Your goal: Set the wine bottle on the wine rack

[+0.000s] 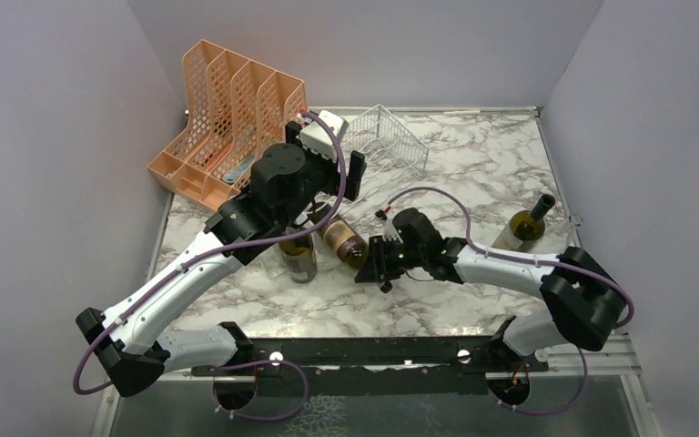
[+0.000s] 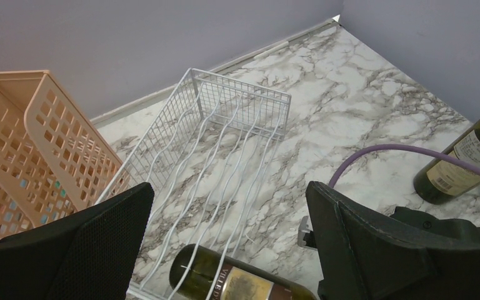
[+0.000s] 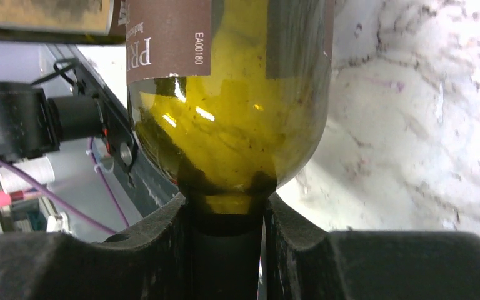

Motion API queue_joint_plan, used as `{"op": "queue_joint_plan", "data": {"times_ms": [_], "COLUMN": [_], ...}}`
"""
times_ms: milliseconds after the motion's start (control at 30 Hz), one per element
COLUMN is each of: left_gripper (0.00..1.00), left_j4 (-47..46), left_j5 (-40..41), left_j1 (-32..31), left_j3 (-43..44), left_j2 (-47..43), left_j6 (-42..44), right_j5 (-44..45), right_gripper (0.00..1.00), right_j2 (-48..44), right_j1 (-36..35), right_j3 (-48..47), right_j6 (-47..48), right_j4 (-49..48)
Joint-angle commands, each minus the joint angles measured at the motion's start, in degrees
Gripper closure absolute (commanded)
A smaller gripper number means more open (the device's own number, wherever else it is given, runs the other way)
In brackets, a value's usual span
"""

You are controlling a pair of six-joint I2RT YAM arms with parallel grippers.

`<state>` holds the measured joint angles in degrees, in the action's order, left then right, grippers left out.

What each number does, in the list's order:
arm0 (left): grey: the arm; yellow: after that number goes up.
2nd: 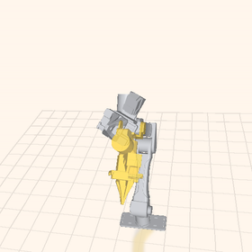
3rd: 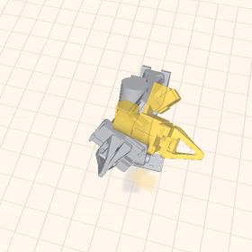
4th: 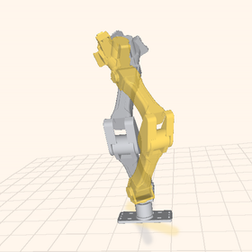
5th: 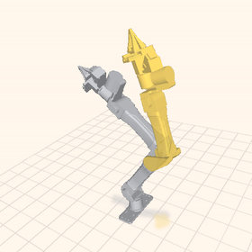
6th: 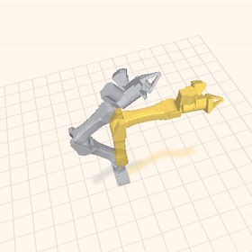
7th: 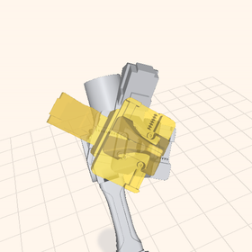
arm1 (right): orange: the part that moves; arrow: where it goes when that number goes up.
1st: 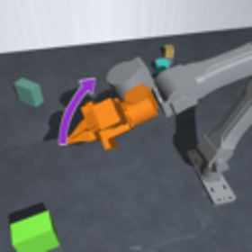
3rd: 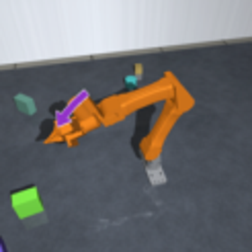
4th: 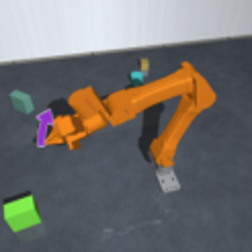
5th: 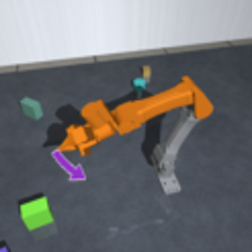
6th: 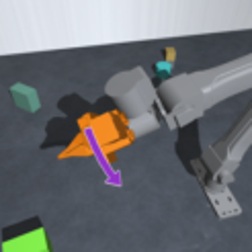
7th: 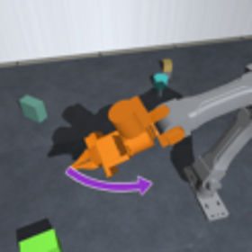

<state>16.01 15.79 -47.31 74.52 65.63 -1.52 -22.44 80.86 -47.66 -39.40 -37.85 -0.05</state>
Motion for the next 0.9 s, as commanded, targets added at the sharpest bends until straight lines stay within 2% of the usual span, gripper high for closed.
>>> {"op": "queue_joint_plan", "data": {"times_ms": [0,367,767,867], "left_gripper": [0.01,0.01,0.01,0.01], "left_j4": [-0.4,0.0,0.8,1.0], "left_j5": [-1.3,-1.5,-2.2,-2.2], "left_j1": [0.3,0.2,0.3,0.3], "left_j3": [-0.4,1.0,0.9,0.9], "left_j2": [-1.3,-0.9,-1.7,-1.8], "left_j6": [-0.9,-1.3,-1.2,-1.2], "right_j5": [2.5,3.9,6.3,7.3], "right_gripper": [0.99,0.98,0.88,0.83], "right_j2": [3.4,14.1,22.5,23.9], "right_j1": [-0.6,-0.9,-0.9,-0.8], "right_j3": [-1.6,-9.3,-17.4,-19.0], "right_j6": [-2.5,-3.2,-3.8,-3.8], "right_j4": [-20.1,-26.1,-24.6,-23.3]}}
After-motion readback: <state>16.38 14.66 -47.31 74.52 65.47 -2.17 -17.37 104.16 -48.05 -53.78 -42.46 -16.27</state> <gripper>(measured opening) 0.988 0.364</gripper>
